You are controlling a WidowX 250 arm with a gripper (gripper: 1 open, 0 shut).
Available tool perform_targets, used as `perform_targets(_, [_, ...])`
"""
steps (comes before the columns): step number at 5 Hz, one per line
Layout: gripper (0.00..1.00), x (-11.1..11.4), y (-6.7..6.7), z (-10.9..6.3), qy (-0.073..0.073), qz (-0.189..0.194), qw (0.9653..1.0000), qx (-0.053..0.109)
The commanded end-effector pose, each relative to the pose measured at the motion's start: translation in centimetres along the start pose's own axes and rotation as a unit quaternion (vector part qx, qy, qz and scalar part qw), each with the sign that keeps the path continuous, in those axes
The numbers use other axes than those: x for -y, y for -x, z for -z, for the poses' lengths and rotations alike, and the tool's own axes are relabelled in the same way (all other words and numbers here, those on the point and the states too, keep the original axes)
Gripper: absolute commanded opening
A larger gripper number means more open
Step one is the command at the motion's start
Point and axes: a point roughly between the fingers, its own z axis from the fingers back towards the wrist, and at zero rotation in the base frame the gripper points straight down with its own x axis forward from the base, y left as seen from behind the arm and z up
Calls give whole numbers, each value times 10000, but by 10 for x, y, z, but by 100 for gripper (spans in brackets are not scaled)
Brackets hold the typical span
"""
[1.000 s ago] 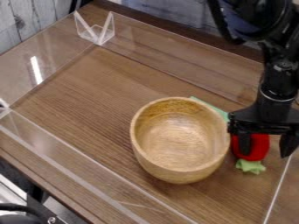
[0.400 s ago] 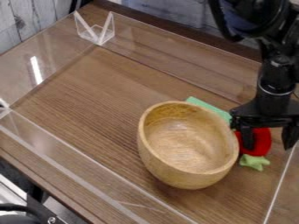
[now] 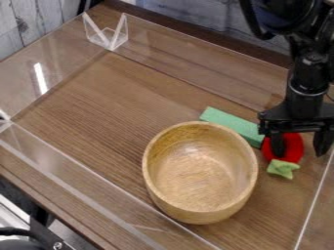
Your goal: Move the red fruit to the right
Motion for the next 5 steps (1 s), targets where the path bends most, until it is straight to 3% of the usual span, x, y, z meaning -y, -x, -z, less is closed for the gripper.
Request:
perform_targets(1, [100,-18,-13,14,-222,67,9997,-86])
perform_targets(2, [100,-20,-12,14,-253,291,9992,-121])
perform_targets(3, [100,-25,-5,13,-295,202,9993,-123])
perform_targets(4, [0,-29,-12,7,-256,321,9991,-115])
perform_targets(5, [0,-28,-25,-18,-24,447,9990,-85])
